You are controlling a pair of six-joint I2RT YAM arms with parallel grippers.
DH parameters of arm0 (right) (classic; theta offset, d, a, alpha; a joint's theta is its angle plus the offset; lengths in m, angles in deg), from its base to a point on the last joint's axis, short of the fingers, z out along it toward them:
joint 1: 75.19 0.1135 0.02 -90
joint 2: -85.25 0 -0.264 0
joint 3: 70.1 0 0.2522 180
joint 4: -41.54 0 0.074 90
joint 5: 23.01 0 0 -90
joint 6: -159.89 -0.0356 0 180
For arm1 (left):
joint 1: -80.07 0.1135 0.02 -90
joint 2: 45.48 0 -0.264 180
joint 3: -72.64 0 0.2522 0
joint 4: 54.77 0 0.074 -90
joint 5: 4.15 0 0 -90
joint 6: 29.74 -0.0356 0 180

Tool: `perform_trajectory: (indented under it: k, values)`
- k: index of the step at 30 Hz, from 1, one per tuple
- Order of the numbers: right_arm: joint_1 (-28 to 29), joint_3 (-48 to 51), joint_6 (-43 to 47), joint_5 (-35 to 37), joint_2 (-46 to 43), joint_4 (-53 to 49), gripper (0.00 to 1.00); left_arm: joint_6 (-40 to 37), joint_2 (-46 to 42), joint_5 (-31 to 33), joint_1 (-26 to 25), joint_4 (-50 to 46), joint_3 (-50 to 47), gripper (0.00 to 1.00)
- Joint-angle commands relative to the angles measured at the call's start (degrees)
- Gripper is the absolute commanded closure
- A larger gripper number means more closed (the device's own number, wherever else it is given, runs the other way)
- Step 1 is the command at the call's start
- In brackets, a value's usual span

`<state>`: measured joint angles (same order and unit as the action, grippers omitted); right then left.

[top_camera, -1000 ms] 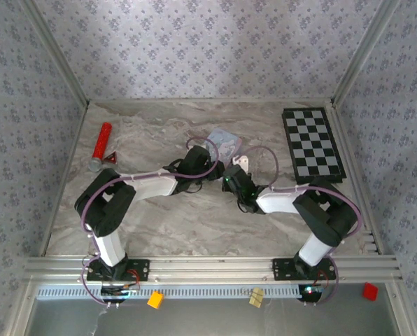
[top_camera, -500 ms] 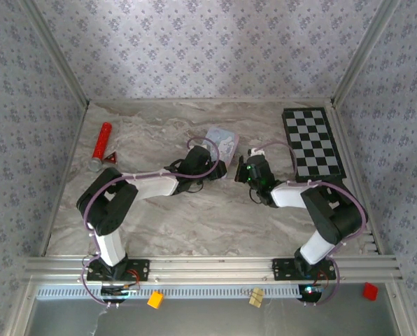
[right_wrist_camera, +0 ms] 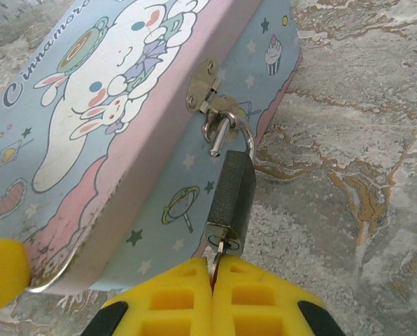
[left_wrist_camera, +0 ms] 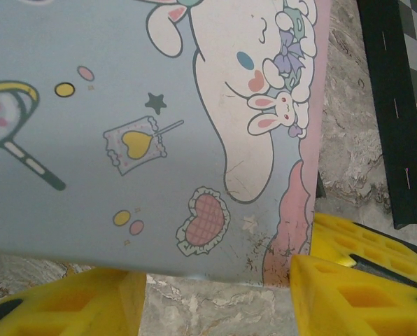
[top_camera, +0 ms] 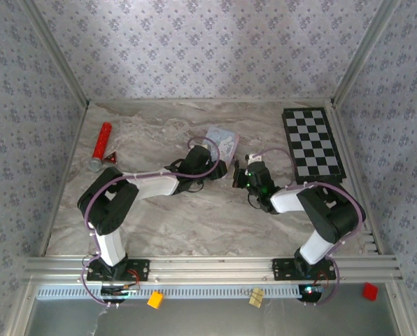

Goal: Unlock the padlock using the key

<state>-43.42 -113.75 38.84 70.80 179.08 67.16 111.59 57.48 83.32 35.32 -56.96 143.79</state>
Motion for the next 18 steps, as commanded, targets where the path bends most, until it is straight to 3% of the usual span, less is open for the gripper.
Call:
perform_trajectory:
  k: [1, 12, 18]
  values:
    - [0.06, -4.04, -1.07, 3.04, 0.14, -0.69, 1.0, 0.16, 1.83, -0.55, -0.32, -4.7, -0.47, 0.44]
    - [4.57, -14.59, -1.32, 14.51, 0.92, -15.78, 1.0, 0.35, 2.78, -1.12, -0.91, -3.93, -0.17, 0.44]
    - [2.07, -17.68, -5.62, 12.66, 5.42, -17.36, 1.0, 0.51, 2.74, -1.17, -0.87, -3.49, -0.32, 0.44]
